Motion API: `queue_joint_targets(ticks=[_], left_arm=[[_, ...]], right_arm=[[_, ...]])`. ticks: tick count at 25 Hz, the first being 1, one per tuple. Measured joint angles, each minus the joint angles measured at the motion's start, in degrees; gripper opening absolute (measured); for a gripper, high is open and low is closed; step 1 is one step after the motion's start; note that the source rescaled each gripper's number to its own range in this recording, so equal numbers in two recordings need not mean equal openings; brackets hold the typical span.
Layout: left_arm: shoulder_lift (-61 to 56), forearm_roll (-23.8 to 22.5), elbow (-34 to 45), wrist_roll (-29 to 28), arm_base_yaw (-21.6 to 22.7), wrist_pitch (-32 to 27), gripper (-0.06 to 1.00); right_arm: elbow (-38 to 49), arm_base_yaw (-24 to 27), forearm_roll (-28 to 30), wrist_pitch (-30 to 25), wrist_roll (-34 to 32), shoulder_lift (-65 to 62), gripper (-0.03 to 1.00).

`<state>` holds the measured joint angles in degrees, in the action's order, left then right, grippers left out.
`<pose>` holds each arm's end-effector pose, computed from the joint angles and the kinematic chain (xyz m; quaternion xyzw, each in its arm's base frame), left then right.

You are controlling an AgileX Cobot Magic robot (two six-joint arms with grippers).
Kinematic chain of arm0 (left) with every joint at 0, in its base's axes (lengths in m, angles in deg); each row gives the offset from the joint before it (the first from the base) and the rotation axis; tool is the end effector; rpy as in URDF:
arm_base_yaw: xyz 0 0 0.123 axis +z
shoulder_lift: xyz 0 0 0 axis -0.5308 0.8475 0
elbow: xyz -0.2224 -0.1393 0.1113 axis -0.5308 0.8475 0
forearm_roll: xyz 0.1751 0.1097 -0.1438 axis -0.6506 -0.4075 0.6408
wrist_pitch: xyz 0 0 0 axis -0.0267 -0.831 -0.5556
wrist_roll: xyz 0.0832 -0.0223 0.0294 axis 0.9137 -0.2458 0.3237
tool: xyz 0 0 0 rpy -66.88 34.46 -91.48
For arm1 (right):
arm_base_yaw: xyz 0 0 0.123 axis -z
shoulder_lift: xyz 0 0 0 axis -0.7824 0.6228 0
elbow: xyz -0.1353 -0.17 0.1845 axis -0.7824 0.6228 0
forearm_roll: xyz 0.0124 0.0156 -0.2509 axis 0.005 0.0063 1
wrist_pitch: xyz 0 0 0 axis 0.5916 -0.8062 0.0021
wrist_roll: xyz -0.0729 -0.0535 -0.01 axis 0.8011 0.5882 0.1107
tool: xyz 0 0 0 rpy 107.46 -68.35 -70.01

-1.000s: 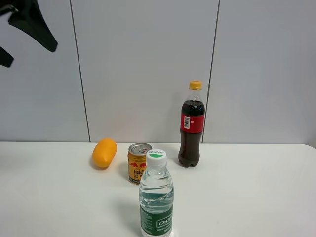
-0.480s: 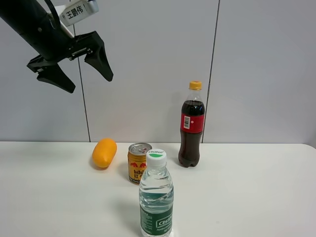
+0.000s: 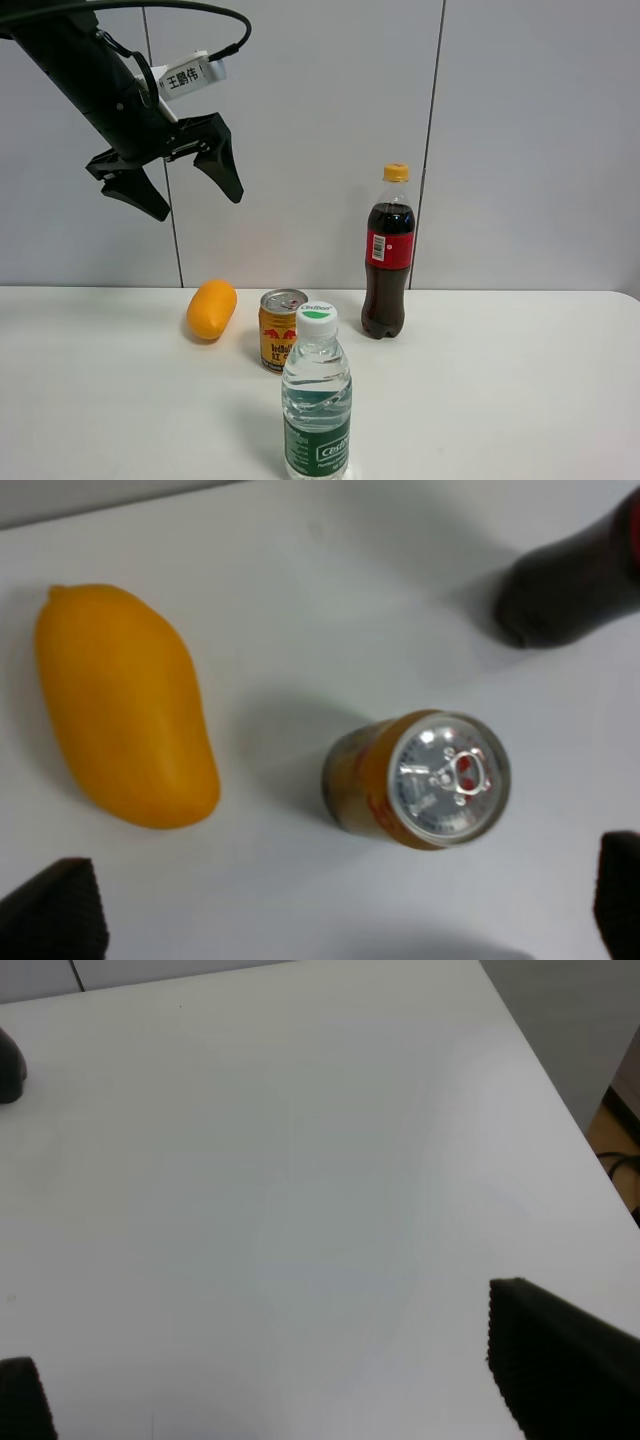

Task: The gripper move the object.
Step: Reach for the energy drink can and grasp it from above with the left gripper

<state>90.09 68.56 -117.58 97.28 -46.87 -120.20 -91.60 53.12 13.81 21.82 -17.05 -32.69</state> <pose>0.3889 -0.1288 0.2796 0.0996 0.9451 -0.1855 0.2498 -0.0058 0.0021 0.2766 -0.0167 0.8549 -0.0125 0.5184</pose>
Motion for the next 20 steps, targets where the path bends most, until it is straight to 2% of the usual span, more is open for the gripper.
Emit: queue_joint_targets(ticks=[5,10,15,20], left_arm=[[0.0,-0.27,-0.07,0.06,-5.11,0.27,1.0],[1.16,-3.77,-0.18,0.29,-9.41,3.48,1.0],[4.85,-8.28,-0.25,0.46,-11.63,4.18,1.0],[8.59,-8.85,-0.25,0.69,-12.84,5.36,1.0]], right_arm=[[0.0,0.0,0.0,0.0,0.0,0.0,1.0],[0.0,0.0,0.0,0.0,0.0,0.0,1.0],[0.0,0.0,0.0,0.0,0.0,0.0,1.0],[0.0,0.0,0.0,0.0,0.0,0.0,1.0]])
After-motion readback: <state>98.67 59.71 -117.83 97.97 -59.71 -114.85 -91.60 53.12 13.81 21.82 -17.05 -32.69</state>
